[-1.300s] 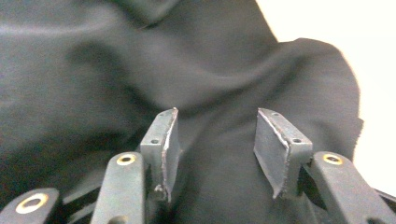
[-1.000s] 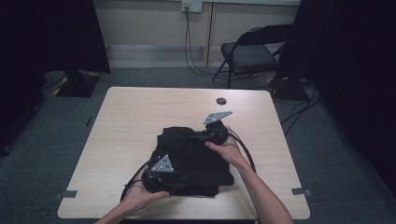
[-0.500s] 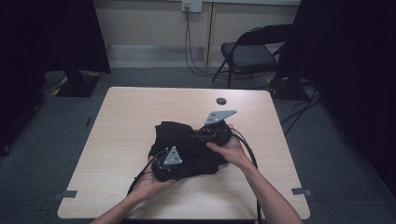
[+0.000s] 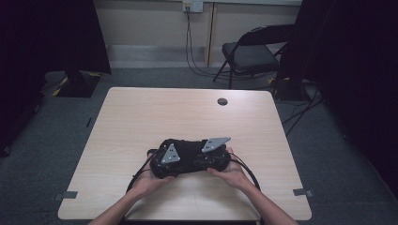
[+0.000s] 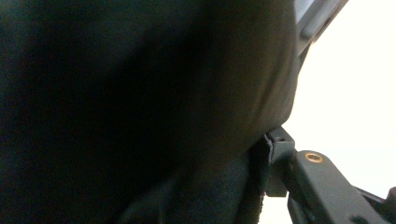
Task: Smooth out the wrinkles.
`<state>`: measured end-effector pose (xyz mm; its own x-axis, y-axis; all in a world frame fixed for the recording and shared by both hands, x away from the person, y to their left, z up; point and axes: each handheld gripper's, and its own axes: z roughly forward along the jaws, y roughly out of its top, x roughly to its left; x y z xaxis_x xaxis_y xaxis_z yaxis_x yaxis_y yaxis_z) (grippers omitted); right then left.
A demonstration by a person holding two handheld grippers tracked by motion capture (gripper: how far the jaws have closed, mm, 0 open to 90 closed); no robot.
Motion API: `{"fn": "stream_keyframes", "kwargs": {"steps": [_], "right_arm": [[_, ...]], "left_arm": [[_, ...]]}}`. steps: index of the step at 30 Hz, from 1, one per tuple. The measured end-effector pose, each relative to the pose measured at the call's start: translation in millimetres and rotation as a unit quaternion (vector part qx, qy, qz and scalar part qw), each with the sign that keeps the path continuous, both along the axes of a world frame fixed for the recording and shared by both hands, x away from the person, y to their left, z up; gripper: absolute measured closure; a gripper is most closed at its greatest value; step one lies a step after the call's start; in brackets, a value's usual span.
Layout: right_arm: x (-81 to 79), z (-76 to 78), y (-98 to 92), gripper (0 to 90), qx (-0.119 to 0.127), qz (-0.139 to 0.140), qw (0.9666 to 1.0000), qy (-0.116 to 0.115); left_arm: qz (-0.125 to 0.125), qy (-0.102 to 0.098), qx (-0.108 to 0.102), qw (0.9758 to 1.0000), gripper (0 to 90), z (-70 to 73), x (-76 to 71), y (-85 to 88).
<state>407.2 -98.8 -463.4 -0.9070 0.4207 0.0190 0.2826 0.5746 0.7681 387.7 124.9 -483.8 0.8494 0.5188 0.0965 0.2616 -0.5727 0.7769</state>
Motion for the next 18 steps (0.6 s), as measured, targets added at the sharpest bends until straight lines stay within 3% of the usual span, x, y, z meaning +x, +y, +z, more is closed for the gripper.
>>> {"fn": "stream_keyframes", "kwargs": {"steps": [5, 7, 10, 11, 12, 13, 16, 18], "right_arm": [[6.0, -7.2, 3.6, 76.8, 0.007, -0.018, 0.9998, -0.005], [4.1, -7.9, 2.4, 75.8, 0.012, -0.025, 0.9996, -0.006], [2.7, -6.9, 0.8, 73.1, 0.019, -0.031, 0.9993, -0.010], [1.7, -6.6, 0.9, 71.3, 0.019, -0.033, 0.9992, -0.011], [0.8, -6.3, 1.2, 69.5, 0.018, -0.030, 0.9993, -0.012], [-1.2, -5.9, 2.0, 67.0, 0.017, -0.030, 0.9993, -0.013], [-7.0, -2.1, 3.5, 57.2, 0.013, -0.024, 0.9995, -0.015], [-11.1, 2.1, 1.8, 52.2, 0.014, -0.026, 0.9995, -0.014]], "left_arm": [[0.011, 0.013, 0.003, 0.9998, 63.2, 13.8, -7.9, 5.8], [0.006, 0.031, -0.013, 0.9994, 63.5, 24.6, -15.9, 9.2], [-0.018, 0.025, -0.048, 0.9984, 63.2, 48.0, -34.6, 15.1], [-0.027, 0.028, -0.073, 0.9966, 62.6, 55.6, -38.2, 16.2], [-0.035, 0.019, -0.096, 0.9946, 62.0, 65.7, -42.2, 16.1], [-0.040, 0.015, -0.106, 0.9934, 61.5, 71.6, -43.1, 15.3], [-0.043, -0.007, -0.141, 0.9891, 59.1, 87.7, -32.7, 11.9], [-0.021, -0.002, -0.150, 0.9885, 59.0, 89.5, -20.6, 14.2]]}}
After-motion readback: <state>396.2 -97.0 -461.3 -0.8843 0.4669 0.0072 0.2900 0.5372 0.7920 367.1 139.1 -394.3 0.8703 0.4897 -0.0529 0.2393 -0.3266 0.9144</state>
